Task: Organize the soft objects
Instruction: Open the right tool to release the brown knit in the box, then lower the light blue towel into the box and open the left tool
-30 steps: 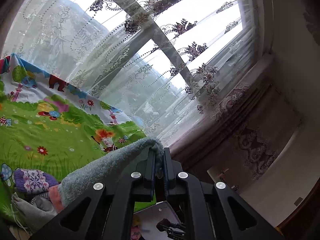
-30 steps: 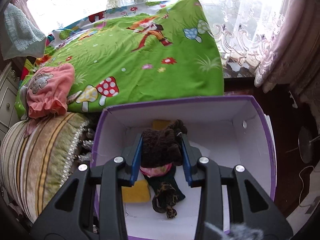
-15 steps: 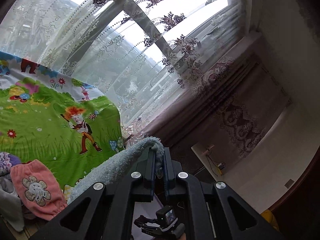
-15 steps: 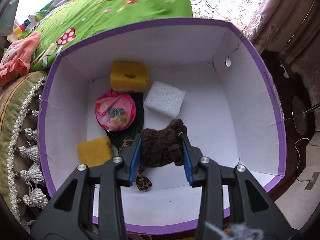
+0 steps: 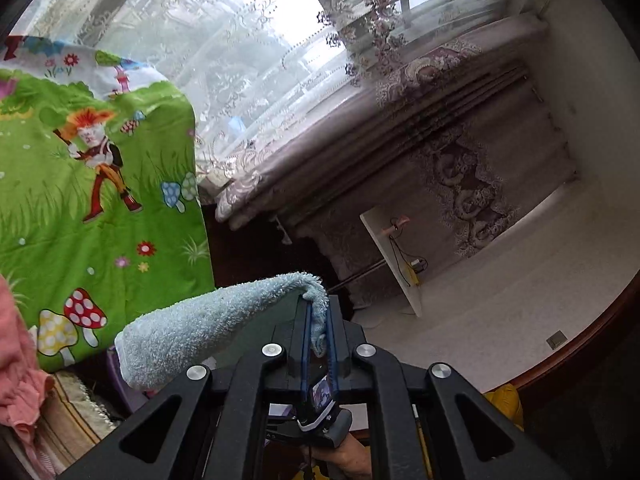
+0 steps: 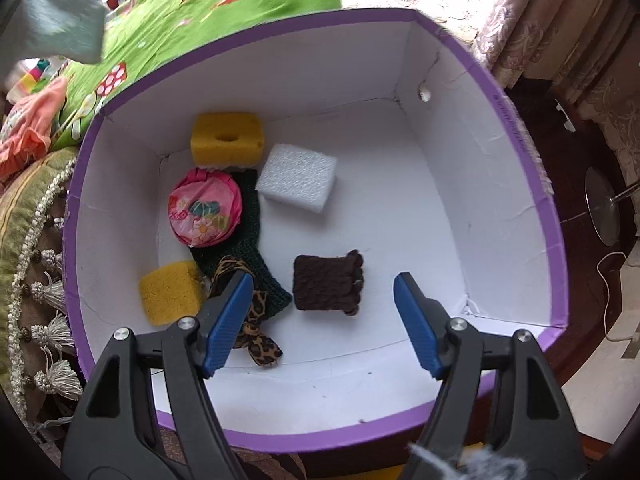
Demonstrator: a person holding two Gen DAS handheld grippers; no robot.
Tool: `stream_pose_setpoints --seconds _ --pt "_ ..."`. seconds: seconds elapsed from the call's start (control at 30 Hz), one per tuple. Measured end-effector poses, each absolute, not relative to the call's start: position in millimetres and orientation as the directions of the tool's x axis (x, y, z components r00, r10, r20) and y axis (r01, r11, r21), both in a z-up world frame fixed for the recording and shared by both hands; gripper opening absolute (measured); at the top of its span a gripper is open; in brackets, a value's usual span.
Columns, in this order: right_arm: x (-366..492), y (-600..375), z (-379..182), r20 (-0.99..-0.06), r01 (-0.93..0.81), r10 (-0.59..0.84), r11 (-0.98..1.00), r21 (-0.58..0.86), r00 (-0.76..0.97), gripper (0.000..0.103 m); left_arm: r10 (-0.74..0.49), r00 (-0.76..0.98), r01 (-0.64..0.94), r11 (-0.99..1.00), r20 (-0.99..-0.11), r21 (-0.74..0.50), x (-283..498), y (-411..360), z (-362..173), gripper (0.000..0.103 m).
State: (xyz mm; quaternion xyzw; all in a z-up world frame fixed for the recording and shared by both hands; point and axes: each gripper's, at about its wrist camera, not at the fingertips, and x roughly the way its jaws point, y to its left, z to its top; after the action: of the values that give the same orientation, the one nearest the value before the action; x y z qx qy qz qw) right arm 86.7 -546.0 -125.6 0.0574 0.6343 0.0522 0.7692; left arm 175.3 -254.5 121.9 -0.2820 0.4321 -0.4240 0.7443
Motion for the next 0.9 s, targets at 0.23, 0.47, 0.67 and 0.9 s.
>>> stream_pose_setpoints --seconds 0.23,0.47,0.67,0.9 --pt "84.9 -577.1 -109.4 -0.96 0.072 0.126 0.986 0.148 0.251 0.077 -0.877 0.17 0.495 0.47 -0.449 -0.731 177.5 -317.5 100.6 0.007" --pt "82.4 -600.7 -104.8 -0.956 0.122 0.1 0.983 0.138 0.275 0.078 -0.731 -0.023 0.469 0.594 -0.682 -0.653 159.6 -351.3 -2.4 0.007" --pt "82.9 -599.0 -103.9 -0.956 0.111 0.108 0.983 0.143 0.274 0.079 -0.532 -0.267 0.373 0.712 -0.804 -0.595 129.3 -356.3 -84.6 0.007" --pt "85.5 -583.9 -101.5 -0.951 0.077 0.126 0.985 0.153 0.282 0.079 -0.45 -0.314 0.405 0.733 -0.836 -0.547 90.1 -346.1 -87.2 0.007"
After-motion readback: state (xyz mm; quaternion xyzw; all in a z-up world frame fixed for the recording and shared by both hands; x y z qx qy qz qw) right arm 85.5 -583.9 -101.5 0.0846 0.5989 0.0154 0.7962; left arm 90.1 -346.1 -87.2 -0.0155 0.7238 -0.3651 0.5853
